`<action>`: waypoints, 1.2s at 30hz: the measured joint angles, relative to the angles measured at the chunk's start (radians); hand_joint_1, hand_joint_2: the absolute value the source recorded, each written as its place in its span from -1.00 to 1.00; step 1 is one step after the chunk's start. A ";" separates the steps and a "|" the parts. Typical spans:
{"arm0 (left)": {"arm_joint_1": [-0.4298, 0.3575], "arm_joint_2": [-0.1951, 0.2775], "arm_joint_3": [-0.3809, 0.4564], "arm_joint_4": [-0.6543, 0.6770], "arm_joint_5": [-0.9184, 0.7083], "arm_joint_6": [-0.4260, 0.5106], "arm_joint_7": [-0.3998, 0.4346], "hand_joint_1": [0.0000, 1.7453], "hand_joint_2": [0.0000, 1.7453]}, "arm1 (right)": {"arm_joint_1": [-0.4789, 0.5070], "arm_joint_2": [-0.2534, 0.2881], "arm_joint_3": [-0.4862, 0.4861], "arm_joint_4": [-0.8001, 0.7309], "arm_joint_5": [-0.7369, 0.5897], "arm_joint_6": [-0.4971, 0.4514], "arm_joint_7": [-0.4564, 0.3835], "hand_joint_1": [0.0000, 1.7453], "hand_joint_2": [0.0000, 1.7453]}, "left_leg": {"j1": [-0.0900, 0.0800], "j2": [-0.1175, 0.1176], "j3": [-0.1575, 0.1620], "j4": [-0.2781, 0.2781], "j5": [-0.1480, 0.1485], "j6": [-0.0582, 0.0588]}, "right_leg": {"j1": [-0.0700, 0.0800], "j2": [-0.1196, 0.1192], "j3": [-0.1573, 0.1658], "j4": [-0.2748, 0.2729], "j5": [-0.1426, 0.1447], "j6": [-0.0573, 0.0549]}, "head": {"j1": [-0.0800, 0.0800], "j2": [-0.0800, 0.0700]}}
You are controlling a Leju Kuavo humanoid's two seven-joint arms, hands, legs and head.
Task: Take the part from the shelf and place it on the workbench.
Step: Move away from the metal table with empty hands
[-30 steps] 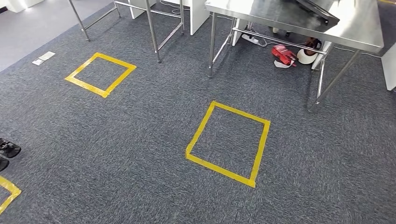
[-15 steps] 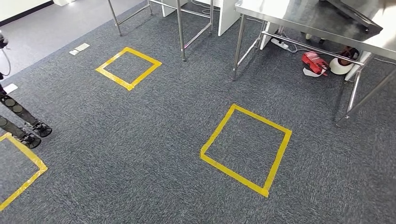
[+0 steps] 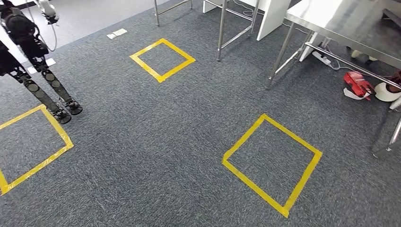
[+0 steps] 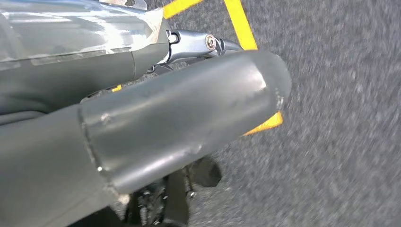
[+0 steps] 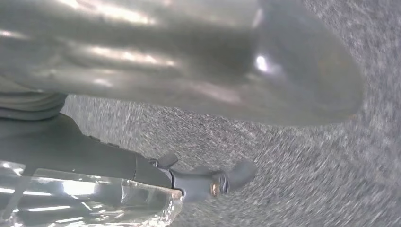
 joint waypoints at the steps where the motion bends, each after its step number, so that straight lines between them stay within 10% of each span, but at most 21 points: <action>1: 0.000 0.000 0.002 0.000 0.003 0.000 0.000 -1.00 -1.00 | 0.003 0.000 0.001 0.000 0.001 0.003 -0.001 -1.00 -1.00 | -0.002 -0.015 0.000 0.000 0.000 0.002 | 0.001 0.008 -0.037 0.067 -0.021 -0.001 | 0.000 0.000; 3: 0.001 -0.001 0.007 0.000 0.009 0.003 0.000 -1.00 -1.00 | 0.005 0.001 0.003 0.001 0.004 0.015 -0.003 -1.00 -1.00 | -0.007 -0.046 0.001 0.001 -0.001 0.002 | 0.004 0.013 -0.068 0.101 -0.013 0.008 | 0.000 0.000; 6: 0.001 -0.004 0.015 0.000 0.017 0.013 0.002 -1.00 -1.00 | 0.002 0.004 0.010 0.001 0.020 0.034 -0.008 -1.00 -1.00 | -0.010 -0.086 0.004 0.003 -0.002 0.001 | 0.005 0.049 -0.003 -0.085 0.084 0.021 | 0.001 0.000; 11: 0.004 -0.008 0.036 0.000 0.045 0.035 0.014 -1.00 -1.00 | -0.013 0.018 0.033 0.003 0.057 0.037 0.011 -1.00 -1.00 | -0.010 -0.119 -0.004 0.006 -0.004 -0.022 | 0.009 0.061 0.037 -0.181 0.129 -0.019 | 0.001 0.000; 17: -0.001 -0.011 0.065 0.000 0.070 0.053 0.014 -1.00 -1.00 | -0.013 0.032 0.040 0.003 0.060 0.035 0.061 -1.00 -1.00 | 0.002 -0.006 -0.142 0.278 -0.139 -0.052 | 0.001 -0.009 0.047 -0.190 0.131 -0.050 | -0.012 0.000; 19: 0.001 -0.011 0.072 0.000 0.073 0.059 0.016 -1.00 -1.00 | -0.013 0.038 0.040 0.003 0.062 0.032 0.064 -1.00 -1.00 | 0.010 0.005 -0.137 0.263 -0.112 -0.059 | 0.000 -0.031 0.047 -0.190 0.129 -0.048 | -0.013 0.000; 21: -0.001 -0.012 0.078 0.000 0.077 0.065 0.018 -1.00 -1.00 | -0.014 0.046 0.042 0.003 0.067 0.029 0.068 -1.00 -1.00 | 0.015 0.040 -0.062 0.127 -0.051 -0.063 | 0.001 -0.051 0.053 -0.189 0.122 -0.039 | -0.015 0.000; 24: -0.007 -0.016 0.085 0.000 0.081 0.072 0.018 -1.00 -1.00 | -0.014 0.049 0.050 0.004 0.085 0.023 0.086 -1.00 -1.00 | 0.009 0.072 0.003 0.015 -0.022 -0.051 | 0.012 -0.076 0.060 -0.189 0.110 -0.018 | -0.012 0.000; 26: -0.007 -0.017 0.090 0.000 0.082 0.073 0.015 -1.00 -1.00 | -0.017 0.048 0.060 0.004 0.107 0.019 0.104 -1.00 -1.00 | 0.002 0.050 0.004 0.013 -0.020 -0.034 | 0.013 -0.091 0.070 -0.192 0.107 -0.003 | -0.008 0.000; 29: -0.008 -0.020 0.092 0.000 0.081 0.074 0.016 -1.00 -1.00 | -0.014 0.045 0.080 0.004 0.143 0.012 0.132 -1.00 -1.00 | 0.000 0.021 0.006 0.002 -0.008 -0.007 | 0.005 -0.038 0.043 -0.117 0.061 0.004 | -0.003 0.000; 32: -0.008 -0.021 0.092 0.000 0.076 0.073 0.022 -1.00 -1.00 | -0.001 0.042 0.095 0.005 0.158 0.006 0.150 -1.00 -1.00 | -0.004 -0.016 0.003 0.002 -0.006 0.002 | 0.005 0.008 -0.059 0.084 -0.017 -0.001 | 0.001 0.000; 34: -0.007 -0.022 0.092 0.000 0.071 0.071 0.026 -1.00 -1.00 | 0.006 0.040 0.101 0.006 0.159 0.001 0.156 -1.00 -1.00 | -0.009 -0.043 0.003 0.003 -0.006 0.003 | 0.007 0.014 -0.074 0.095 -0.002 0.009 | 0.002 0.000; 36: -0.006 -0.023 0.092 0.000 0.064 0.067 0.027 -1.00 -1.00 | 0.010 0.037 0.106 0.006 0.161 -0.004 0.161 -1.00 -1.00 | -0.010 -0.069 0.006 0.003 -0.006 0.003 | 0.008 0.036 -0.020 -0.042 0.065 0.020 | 0.003 0.000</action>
